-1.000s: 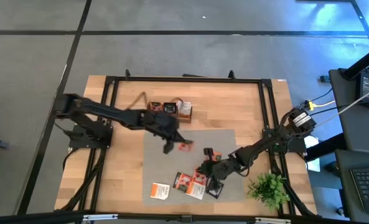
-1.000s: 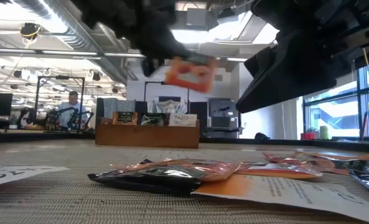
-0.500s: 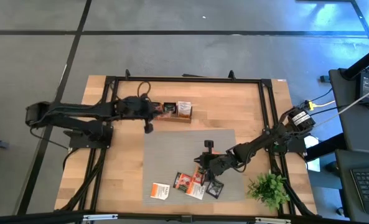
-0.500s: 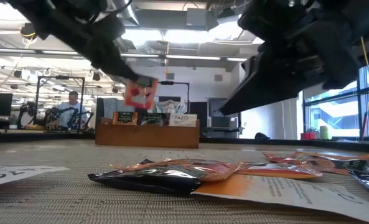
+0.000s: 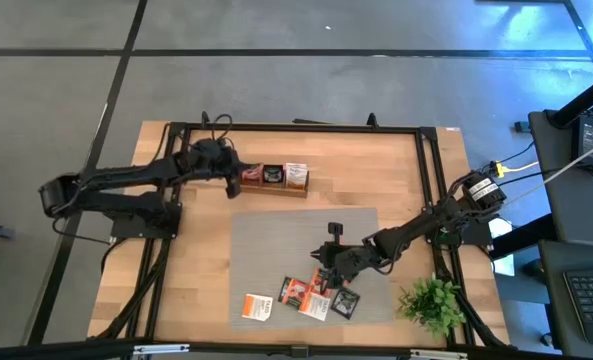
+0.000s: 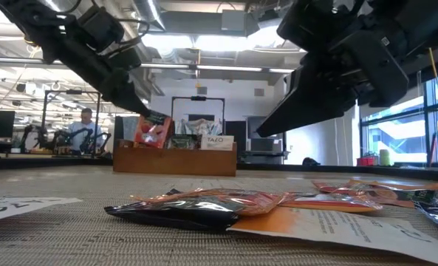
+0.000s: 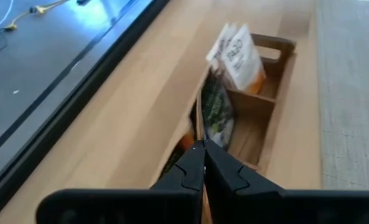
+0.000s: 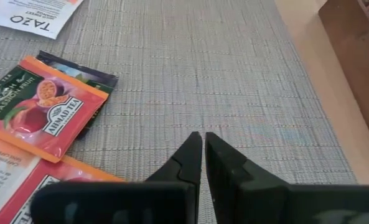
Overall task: Pick & Place Tea
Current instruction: Put the orange tea bag into the left section of the wooden organizer
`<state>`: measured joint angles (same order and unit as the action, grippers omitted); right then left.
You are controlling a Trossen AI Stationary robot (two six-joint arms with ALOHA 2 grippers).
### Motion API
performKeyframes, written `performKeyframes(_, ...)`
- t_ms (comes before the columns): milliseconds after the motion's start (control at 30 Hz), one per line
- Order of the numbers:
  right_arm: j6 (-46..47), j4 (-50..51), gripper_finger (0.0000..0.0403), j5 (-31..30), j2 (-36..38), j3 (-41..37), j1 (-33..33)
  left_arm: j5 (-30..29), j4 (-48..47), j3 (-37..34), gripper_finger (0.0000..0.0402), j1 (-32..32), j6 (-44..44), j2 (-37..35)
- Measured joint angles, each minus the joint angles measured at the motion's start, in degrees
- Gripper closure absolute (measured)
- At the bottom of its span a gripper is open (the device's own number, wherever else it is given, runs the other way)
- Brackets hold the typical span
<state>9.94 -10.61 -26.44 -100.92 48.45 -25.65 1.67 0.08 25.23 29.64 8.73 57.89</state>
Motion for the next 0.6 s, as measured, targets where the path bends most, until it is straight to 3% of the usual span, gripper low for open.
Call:
performKeyframes(333, 0.0, 0.3, 0.0377, 0.0, 0.0, 0.0, 0.0, 2.7, -0.3, 0.0, 0.0399, 3.2, -1.0, 1.0)
performKeyframes(600, 0.0, 0.4, 0.0377, 0.0, 0.0, 0.0, 0.0, -5.2, -0.3, 0.0, 0.0399, 3.2, -1.4, 4.9)
